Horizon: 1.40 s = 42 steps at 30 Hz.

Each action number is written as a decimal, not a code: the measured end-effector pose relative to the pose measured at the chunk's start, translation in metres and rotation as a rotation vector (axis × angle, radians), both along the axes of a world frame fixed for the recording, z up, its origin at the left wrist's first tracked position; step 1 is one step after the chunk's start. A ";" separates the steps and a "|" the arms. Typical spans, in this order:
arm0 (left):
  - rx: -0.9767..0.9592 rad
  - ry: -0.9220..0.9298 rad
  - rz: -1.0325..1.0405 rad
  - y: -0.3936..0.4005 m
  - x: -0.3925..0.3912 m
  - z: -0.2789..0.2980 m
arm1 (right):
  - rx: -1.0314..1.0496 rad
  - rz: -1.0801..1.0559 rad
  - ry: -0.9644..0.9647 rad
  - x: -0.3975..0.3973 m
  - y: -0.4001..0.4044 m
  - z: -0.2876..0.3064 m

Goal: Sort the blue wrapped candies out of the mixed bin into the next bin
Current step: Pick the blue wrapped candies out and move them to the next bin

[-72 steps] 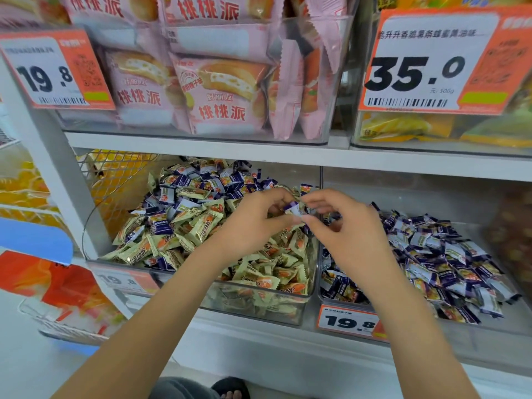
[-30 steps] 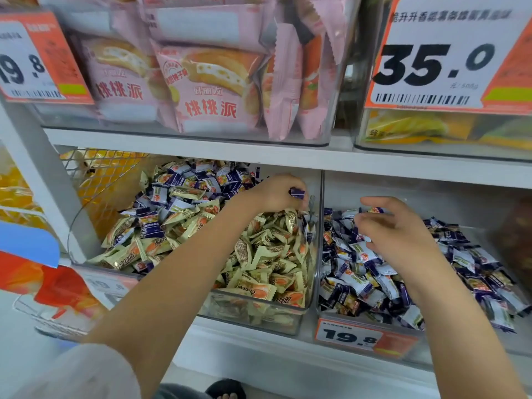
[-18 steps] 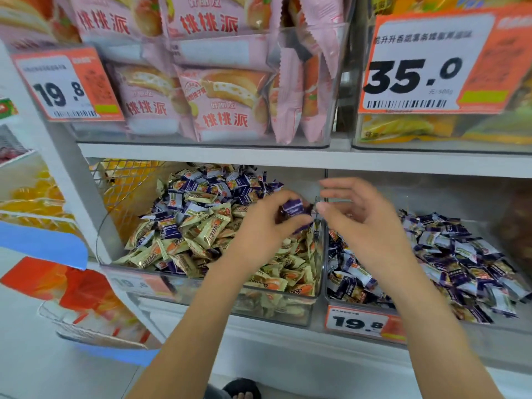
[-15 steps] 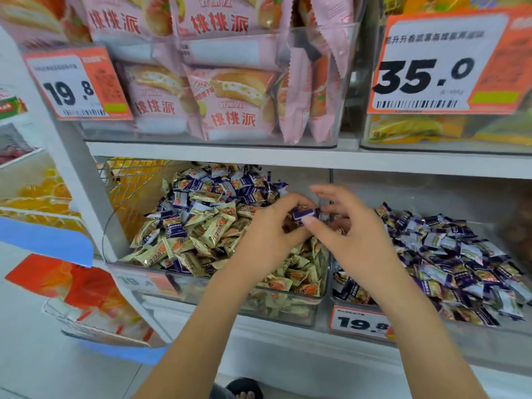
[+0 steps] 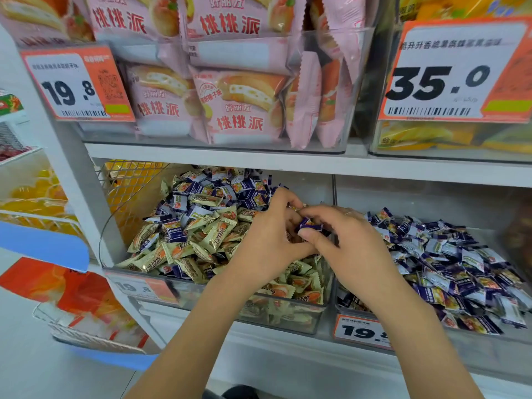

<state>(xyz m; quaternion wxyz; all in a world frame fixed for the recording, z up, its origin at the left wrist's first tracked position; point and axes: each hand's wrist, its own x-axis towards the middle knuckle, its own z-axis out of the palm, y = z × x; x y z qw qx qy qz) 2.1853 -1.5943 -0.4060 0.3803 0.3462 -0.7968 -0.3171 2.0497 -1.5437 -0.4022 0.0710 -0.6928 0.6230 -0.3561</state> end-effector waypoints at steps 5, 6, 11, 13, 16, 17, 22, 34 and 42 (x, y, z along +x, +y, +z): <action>-0.042 0.087 0.057 0.002 -0.002 0.004 | -0.005 0.049 -0.124 -0.001 0.004 0.006; -0.057 0.104 0.078 0.002 -0.002 0.005 | 0.005 0.063 -0.183 -0.002 0.004 0.007; -0.075 0.104 0.098 0.004 -0.007 0.009 | 0.018 0.078 -0.386 -0.005 0.002 0.006; -0.067 0.006 0.077 0.001 -0.002 0.010 | -0.026 0.028 -0.505 -0.007 0.003 0.007; -0.127 -0.374 0.135 -0.011 0.016 0.012 | -0.146 -0.171 -0.601 -0.025 0.007 0.013; -0.167 -0.473 0.187 -0.015 0.023 0.012 | -0.156 -0.264 -0.548 -0.036 0.009 0.013; -0.314 -0.460 0.181 -0.029 0.023 0.008 | 0.279 -0.401 -0.239 -0.063 0.012 -0.002; -0.002 -1.080 -0.021 -0.073 -0.038 -0.025 | 0.277 -0.326 -0.273 -0.060 0.007 -0.006; 0.194 -1.114 -0.163 -0.100 -0.052 -0.012 | 0.255 -0.311 -0.290 -0.063 0.003 -0.009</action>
